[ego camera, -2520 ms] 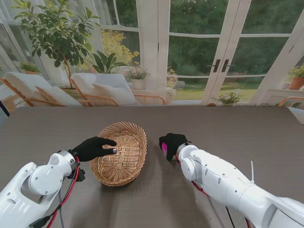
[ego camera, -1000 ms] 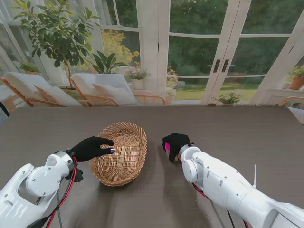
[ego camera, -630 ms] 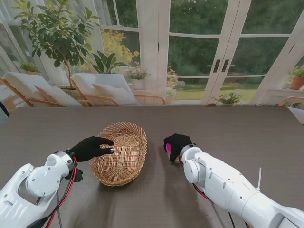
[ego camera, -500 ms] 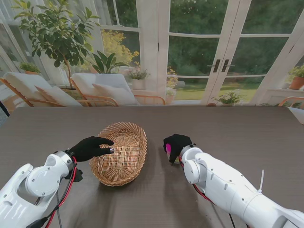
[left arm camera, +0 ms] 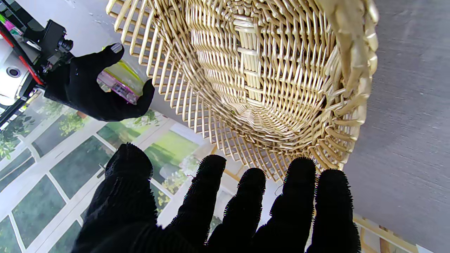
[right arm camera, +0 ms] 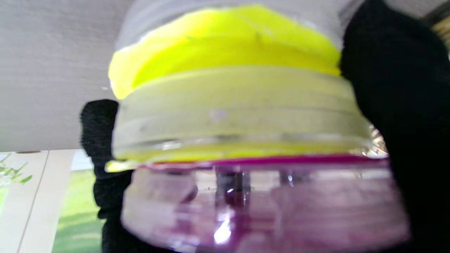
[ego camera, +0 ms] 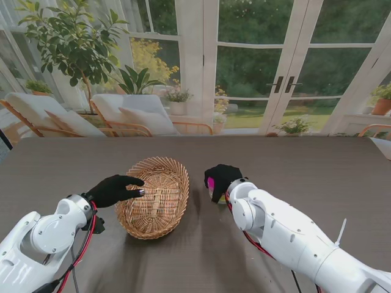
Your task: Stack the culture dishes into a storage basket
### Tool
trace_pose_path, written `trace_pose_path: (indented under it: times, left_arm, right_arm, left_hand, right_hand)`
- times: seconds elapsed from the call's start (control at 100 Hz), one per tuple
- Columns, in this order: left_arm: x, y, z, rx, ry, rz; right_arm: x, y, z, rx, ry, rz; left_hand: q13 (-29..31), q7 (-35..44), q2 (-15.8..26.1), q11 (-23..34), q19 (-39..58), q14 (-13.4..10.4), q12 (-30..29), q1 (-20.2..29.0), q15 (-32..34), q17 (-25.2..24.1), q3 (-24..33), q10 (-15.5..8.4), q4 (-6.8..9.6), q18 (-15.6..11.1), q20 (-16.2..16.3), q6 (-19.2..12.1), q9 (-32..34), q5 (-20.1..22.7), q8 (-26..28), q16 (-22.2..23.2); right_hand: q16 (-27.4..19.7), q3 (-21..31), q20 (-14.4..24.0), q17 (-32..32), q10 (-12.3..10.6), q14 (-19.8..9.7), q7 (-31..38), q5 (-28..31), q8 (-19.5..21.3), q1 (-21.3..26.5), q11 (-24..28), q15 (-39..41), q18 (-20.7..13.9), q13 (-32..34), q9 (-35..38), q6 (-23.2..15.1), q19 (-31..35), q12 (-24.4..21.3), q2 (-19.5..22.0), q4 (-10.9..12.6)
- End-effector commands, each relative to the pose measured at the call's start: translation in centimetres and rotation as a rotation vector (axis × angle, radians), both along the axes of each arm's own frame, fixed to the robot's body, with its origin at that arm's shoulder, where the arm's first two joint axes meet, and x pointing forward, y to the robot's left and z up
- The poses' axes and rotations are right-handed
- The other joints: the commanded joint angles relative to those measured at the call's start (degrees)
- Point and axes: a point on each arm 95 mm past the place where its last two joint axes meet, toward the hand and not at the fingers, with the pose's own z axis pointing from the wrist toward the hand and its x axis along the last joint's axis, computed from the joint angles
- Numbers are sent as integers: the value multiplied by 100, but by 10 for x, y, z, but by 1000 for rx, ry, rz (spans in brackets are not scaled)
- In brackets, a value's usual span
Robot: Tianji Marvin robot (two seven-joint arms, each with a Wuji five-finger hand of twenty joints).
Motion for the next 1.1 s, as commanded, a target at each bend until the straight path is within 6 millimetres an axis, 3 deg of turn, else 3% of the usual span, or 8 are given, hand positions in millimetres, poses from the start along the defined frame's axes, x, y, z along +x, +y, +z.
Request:
trace_pose_path:
  times: [0.0,0.6,1.09]
  left_arm:
    - [-2,-2,0,-3,6,-7]
    - [-7,9,3,-13,-19,22]
    - [-11,15,5,-21,-39,47]
  right_arm:
    - [2,12,16,10,-17,22]
    - [2,62,73,41,-65,103]
    - [-12,120,64,99,-64,204]
  left_hand:
    - [-69,26,210,-42,126,124,-78,170,-76,-55,-90,56,173,73,55,14,-4,45,20,-20]
    - [-65,29,211,-44,120,113,-79,169,-77,-56,-90,50,172,65,55,10,-6,52,20,-22]
    - [-66,35,206,-41,117,130,-80,172,-80,-53,-91,51,171,76,57,6,2,69,21,-22]
  right_hand:
    - [135,1202,403,1624,-341,-2081,805,444,18,1286,828,981,-1034,1934,694,392,695,505,612,596]
    - [154,1157,446,1633,-314,-2053,769,388,26,1274,788,959,-1057,1922,680,415,701,521,732,657]
    - [167,1141,475,1657,-306,-2050,754,360,55,1248,763,933,-1121,1924,703,426,728,523,773,682]
